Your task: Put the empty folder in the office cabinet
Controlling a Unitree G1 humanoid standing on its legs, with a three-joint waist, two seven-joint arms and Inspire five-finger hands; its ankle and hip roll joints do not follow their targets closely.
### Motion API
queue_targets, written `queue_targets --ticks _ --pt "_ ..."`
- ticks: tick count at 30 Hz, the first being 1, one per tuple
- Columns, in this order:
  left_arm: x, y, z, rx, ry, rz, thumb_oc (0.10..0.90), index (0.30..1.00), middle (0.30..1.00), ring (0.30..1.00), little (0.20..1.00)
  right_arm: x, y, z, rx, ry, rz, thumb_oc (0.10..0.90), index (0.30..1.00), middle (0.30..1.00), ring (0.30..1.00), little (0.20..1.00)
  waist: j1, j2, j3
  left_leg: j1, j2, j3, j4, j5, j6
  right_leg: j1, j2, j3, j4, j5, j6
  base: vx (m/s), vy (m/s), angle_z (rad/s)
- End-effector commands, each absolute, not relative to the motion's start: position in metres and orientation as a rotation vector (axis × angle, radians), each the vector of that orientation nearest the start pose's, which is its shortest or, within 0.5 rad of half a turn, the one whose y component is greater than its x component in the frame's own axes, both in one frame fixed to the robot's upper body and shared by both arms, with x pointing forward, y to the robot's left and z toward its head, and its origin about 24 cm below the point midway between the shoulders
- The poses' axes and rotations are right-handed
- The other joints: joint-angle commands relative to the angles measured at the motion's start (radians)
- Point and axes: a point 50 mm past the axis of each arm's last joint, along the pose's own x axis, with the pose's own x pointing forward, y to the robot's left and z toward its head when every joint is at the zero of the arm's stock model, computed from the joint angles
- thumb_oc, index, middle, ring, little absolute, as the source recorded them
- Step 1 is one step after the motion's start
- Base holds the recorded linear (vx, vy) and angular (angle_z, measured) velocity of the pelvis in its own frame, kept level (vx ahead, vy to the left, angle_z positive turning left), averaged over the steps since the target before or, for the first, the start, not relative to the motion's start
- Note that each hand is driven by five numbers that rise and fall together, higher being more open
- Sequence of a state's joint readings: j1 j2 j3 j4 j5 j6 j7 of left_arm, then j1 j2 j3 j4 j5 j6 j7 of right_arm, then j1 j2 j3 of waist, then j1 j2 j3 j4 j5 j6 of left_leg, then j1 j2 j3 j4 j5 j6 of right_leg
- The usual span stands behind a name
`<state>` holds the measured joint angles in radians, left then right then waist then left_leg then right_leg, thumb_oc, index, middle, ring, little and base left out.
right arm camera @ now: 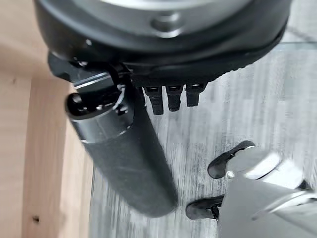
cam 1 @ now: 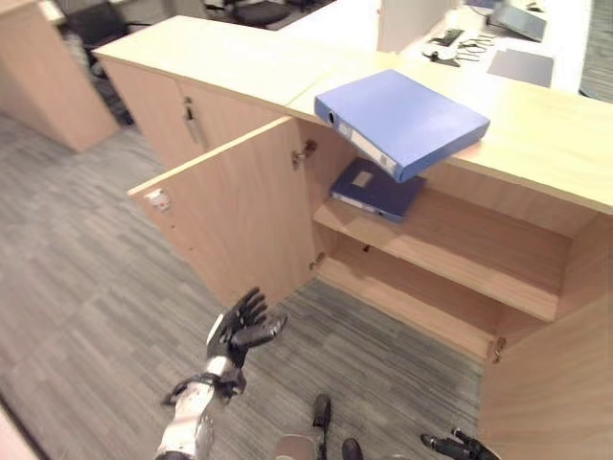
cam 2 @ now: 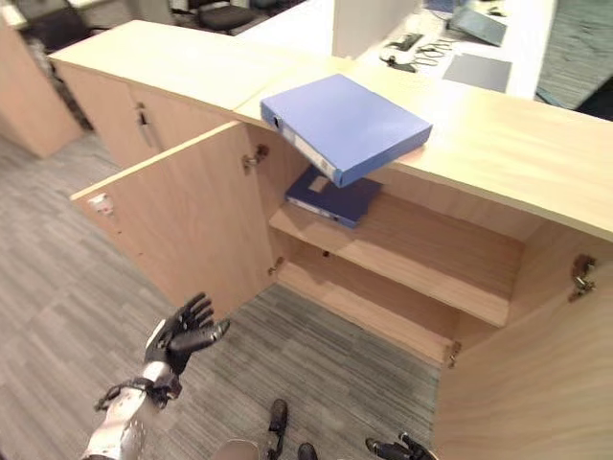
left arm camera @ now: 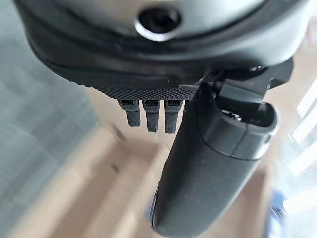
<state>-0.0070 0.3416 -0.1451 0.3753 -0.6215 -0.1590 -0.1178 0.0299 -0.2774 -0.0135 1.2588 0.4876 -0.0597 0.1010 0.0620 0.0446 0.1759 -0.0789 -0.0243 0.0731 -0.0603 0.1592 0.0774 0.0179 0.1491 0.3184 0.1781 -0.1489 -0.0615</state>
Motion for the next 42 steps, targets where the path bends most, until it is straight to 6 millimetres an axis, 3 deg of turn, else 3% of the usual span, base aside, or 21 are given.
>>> queue_targets --ticks 1,5,7,9,11,12,13,14,16,19,21,25,28,31,32,34,35,36,37,40,42 --pt "0.252 0.211 0.016 -0.202 0.039 -0.127 0.8 0.9 0.9 0.9 0.9 0.101 -0.248 -0.154 0.207 1.065 -0.305 0.8 0.9 0.9 0.9 0.9 0.01 -0.047 -0.123 -0.073 -0.049 0.013 0.041 -0.062 -0.048 0.131 -0.11 -0.039 -0.045 -0.005 0.175 0.17 0.21 -1.23" --pt "0.253 0.211 0.02 -0.18 0.027 -0.144 0.8 0.9 0.9 0.9 0.9 0.118 -0.239 -0.152 0.193 1.037 -0.249 0.8 0.9 0.9 0.9 0.9 0.033 -0.038 -0.135 -0.056 -0.045 0.072 0.055 -0.1 -0.039 0.1 -0.166 -0.09 -0.013 0.052 0.213 0.1 0.168 -1.01" --pt "0.252 0.211 0.018 -0.165 0.046 -0.157 0.8 0.9 0.9 0.9 0.9 0.126 -0.233 -0.15 0.184 1.014 -0.206 0.8 0.9 0.9 0.9 0.9 0.028 -0.039 -0.149 -0.013 -0.061 0.102 0.048 -0.13 -0.03 0.083 -0.224 -0.166 0.019 0.116 0.246 0.13 0.189 -0.71" --pt "0.254 0.209 0.021 -0.157 0.042 -0.172 0.8 0.9 0.9 0.9 0.9 0.126 -0.231 -0.149 0.184 1.01 -0.195 0.8 0.9 0.9 0.9 0.9 0.029 -0.036 -0.154 -0.006 -0.062 0.105 0.045 -0.136 -0.028 0.071 -0.235 -0.185 0.034 0.145 0.246 0.09 0.111 -0.22" --pt "0.256 0.209 0.032 -0.085 0.007 -0.194 0.8 0.9 0.9 0.9 0.9 0.128 -0.231 -0.149 0.174 1.004 -0.183 0.8 0.9 0.9 0.9 0.9 0.027 -0.027 -0.154 0.026 -0.071 0.117 0.035 -0.152 -0.019 0.042 -0.277 -0.265 0.109 0.212 0.243 0.1 0.139 -0.22" --pt "0.256 0.209 0.032 -0.084 0.007 -0.193 0.8 0.9 0.9 0.9 0.9 0.128 -0.23 -0.149 0.174 1.004 -0.183 0.8 0.9 0.9 0.9 0.9 0.026 -0.028 -0.154 0.028 -0.072 0.117 0.035 -0.151 -0.019 0.042 -0.278 -0.266 0.11 0.211 0.243 0.07 0.133 -0.11" --pt "0.257 0.209 0.041 -0.019 -0.028 -0.199 0.8 0.9 0.9 0.9 0.9 0.13 -0.229 -0.148 0.169 0.995 -0.177 0.8 0.9 0.9 0.9 0.9 0.028 -0.022 -0.15 0.052 -0.072 0.133 0.021 -0.16 -0.013 0.022 -0.304 -0.345 0.153 0.228 0.235 0.05 0.083 -0.06" --pt "0.257 0.209 0.041 -0.018 -0.028 -0.199 0.8 0.9 0.9 0.9 0.9 0.13 -0.229 -0.148 0.169 0.995 -0.177 0.8 0.9 0.9 0.9 0.9 0.027 -0.023 -0.149 0.053 -0.073 0.132 0.02 -0.159 -0.013 0.023 -0.305 -0.346 0.154 0.227 0.235 0.07 0.112 -0.01" --pt "0.26 0.213 0.057 0.112 -0.093 -0.187 0.8 0.9 0.9 0.9 0.9 0.13 -0.226 -0.149 0.174 0.995 -0.173 0.8 0.9 0.9 0.9 0.9 0.036 -0.023 -0.148 0.073 -0.069 0.147 0.009 -0.167 -0.013 0.012 -0.33 -0.434 0.152 0.221 0.229 0.04 0.044 -0.14" --pt "0.263 0.217 0.081 0.278 -0.207 -0.156 0.8 0.9 0.9 0.9 0.9 0.132 -0.218 -0.149 0.168 0.991 -0.144 0.8 0.9 0.9 0.9 0.9 0.026 -0.007 -0.141 0.115 -0.033 0.158 -0.015 -0.18 -0.029 -0.067 -0.351 -0.565 0.084 0.147 0.205 0.09 -0.019 -0.35" --pt "0.264 0.218 0.083 0.283 -0.221 -0.136 0.8 0.9 0.9 0.9 0.9 0.135 -0.217 -0.148 0.169 0.984 -0.141 0.8 0.9 0.9 0.9 0.9 0.017 -0.003 -0.133 0.123 -0.026 0.154 -0.016 -0.184 -0.033 -0.079 -0.353 -0.575 0.06 0.143 0.204 0.08 -0.056 -0.22" --pt "0.269 0.22 0.087 0.208 -0.257 -0.039 0.8 0.9 0.9 0.9 0.9 0.142 -0.208 -0.146 0.187 0.96 -0.122 0.8 0.9 0.9 0.9 0.9 -0.021 -0.017 -0.084 0.181 -0.029 0.135 -0.02 -0.204 -0.044 -0.141 -0.349 -0.529 -0.061 0.227 0.232 0.13 -0.089 0.15" --pt "0.268 0.233 0.098 0.373 -0.327 0.142 0.8 0.9 0.9 0.9 0.9 0.133 -0.198 -0.152 0.215 0.989 -0.135 0.8 0.9 0.9 0.9 0.9 -0.003 -0.054 -0.103 0.2 -0.037 0.138 -0.025 -0.223 -0.052 -0.079 -0.344 -0.56 -0.157 0.259 0.241 0.12 -0.12 0.24" --pt "0.267 0.237 0.109 0.472 -0.408 0.247 0.8 0.9 0.9 0.9 0.9 0.133 -0.195 -0.153 0.226 0.988 -0.154 0.8 0.9 0.9 0.9 0.9 0.005 -0.064 -0.11 0.198 -0.029 0.134 -0.026 -0.222 -0.061 -0.057 -0.331 -0.567 -0.187 0.259 0.239 0.08 -0.118 0.11" --pt "0.27 0.237 0.125 0.628 -0.512 0.334 0.8 0.9 0.9 0.9 0.9 0.136 -0.19 -0.152 0.214 0.975 -0.16 0.8 0.9 0.9 0.9 0.9 0.008 -0.072 -0.122 0.202 -0.018 0.133 -0.027 -0.223 -0.071 -0.036 -0.315 -0.569 -0.209 0.254 0.235 0.12 -0.157 0.05" --pt "0.275 0.238 0.145 0.737 -0.627 0.454 0.8 0.9 0.9 0.9 0.9 0.137 -0.186 -0.152 0.199 0.969 -0.153 0.8 0.9 0.9 0.9 0.9 0.006 -0.077 -0.13 0.204 -0.009 0.132 -0.027 -0.224 -0.078 -0.025 -0.301 -0.566 -0.219 0.248 0.23 0.12 -0.152 -0.05" --pt "0.278 0.236 0.171 0.803 -0.762 0.564 0.8 0.9 0.9 0.9 0.9 0.132 -0.184 -0.155 0.182 0.996 -0.153 0.8 0.9 0.9 0.9 0.9 0.005 -0.081 -0.143 0.207 -0.001 0.129 -0.027 -0.225 -0.086 -0.014 -0.289 -0.563 -0.229 0.242 0.226 0.07 -0.104 -0.02" --pt "0.278 0.236 0.171 0.806 -0.764 0.566 0.8 0.9 0.9 0.9 0.9 0.132 -0.184 -0.155 0.182 0.995 -0.153 0.8 0.9 0.9 0.9 0.9 0.005 -0.081 -0.142 0.207 -0.001 0.129 -0.027 -0.225 -0.086 -0.014 -0.288 -0.563 -0.23 0.242 0.226 0.12 -0.115 0.03" --pt "0.277 0.234 0.19 0.859 -0.873 0.657 0.8 0.9 0.9 0.9 0.9 0.125 -0.185 -0.158 0.166 1.025 -0.159 0.8 0.9 0.9 0.9 0.9 0.002 -0.084 -0.155 0.212 0.006 0.13 -0.027 -0.227 -0.093 -0.004 -0.277 -0.559 -0.238 0.236 0.223 0.06 -0.053 -0.01" --pt "0.275 0.229 0.21 0.92 -0.994 0.746 0.8 0.9 0.9 0.9 0.9 0.115 -0.185 -0.162 0.158 1.061 -0.176 0.8 0.9 0.9 0.9 0.9 -0.004 -0.087 -0.17 0.222 0.017 0.133 -0.027 -0.229 -0.101 0.006 -0.263 -0.548 -0.242 0.23 0.218 0.09 -0.067 -0.07" --pt "0.275 0.226 0.216 0.935 -1.03 0.758 0.8 0.9 0.9 0.9 0.9 0.113 -0.186 -0.162 0.161 1.067 -0.186 0.8 0.9 0.9 0.9 0.9 -0.005 -0.088 -0.173 0.225 0.018 0.134 -0.027 -0.229 -0.103 0.009 -0.257 -0.543 -0.243 0.228 0.216 0.06 -0.051 -0.04"
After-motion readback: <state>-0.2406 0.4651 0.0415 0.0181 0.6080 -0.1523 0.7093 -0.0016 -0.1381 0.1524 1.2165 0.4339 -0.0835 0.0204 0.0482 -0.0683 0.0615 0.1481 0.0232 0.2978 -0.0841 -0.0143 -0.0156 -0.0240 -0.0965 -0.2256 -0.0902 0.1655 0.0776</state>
